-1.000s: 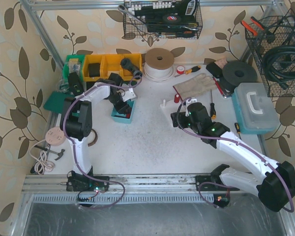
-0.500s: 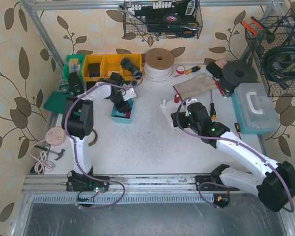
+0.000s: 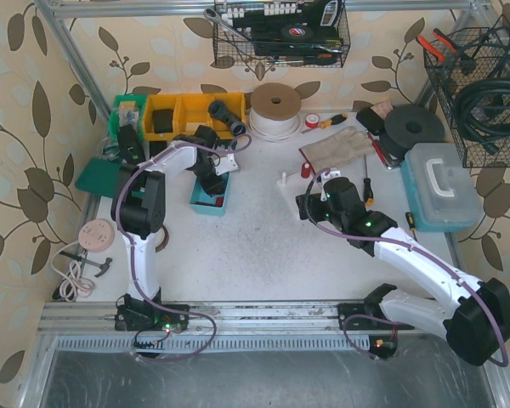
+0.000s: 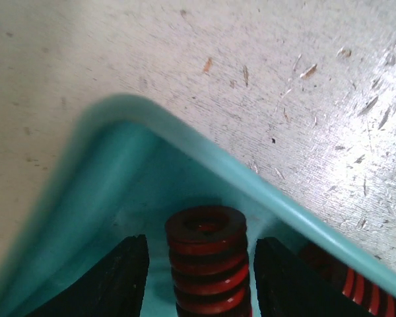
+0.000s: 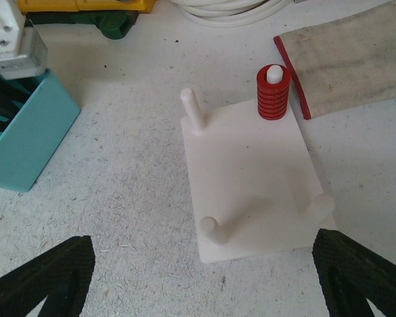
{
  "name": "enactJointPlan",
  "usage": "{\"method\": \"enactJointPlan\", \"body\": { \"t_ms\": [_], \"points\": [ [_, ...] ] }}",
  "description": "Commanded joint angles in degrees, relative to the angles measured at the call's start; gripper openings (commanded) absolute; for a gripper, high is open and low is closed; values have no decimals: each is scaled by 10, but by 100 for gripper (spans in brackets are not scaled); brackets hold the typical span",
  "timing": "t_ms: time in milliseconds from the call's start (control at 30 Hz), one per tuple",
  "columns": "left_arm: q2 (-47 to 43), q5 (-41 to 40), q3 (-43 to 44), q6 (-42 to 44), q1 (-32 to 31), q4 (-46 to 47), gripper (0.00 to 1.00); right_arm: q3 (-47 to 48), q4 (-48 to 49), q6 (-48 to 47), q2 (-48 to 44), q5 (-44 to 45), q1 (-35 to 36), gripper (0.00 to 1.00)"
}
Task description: Install the large spring
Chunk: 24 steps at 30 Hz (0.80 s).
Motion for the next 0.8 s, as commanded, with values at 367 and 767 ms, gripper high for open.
{"method": "enactJointPlan", "body": {
  "t_ms": [367,767],
  "points": [
    [-16,-16,-8,-11,3,-17,51,4,-9,-8,-9,9,3,89],
    [-13,-9,-12,11,6,-22,32,4,-9,-11,-12,8,2,89]
  ]
}}
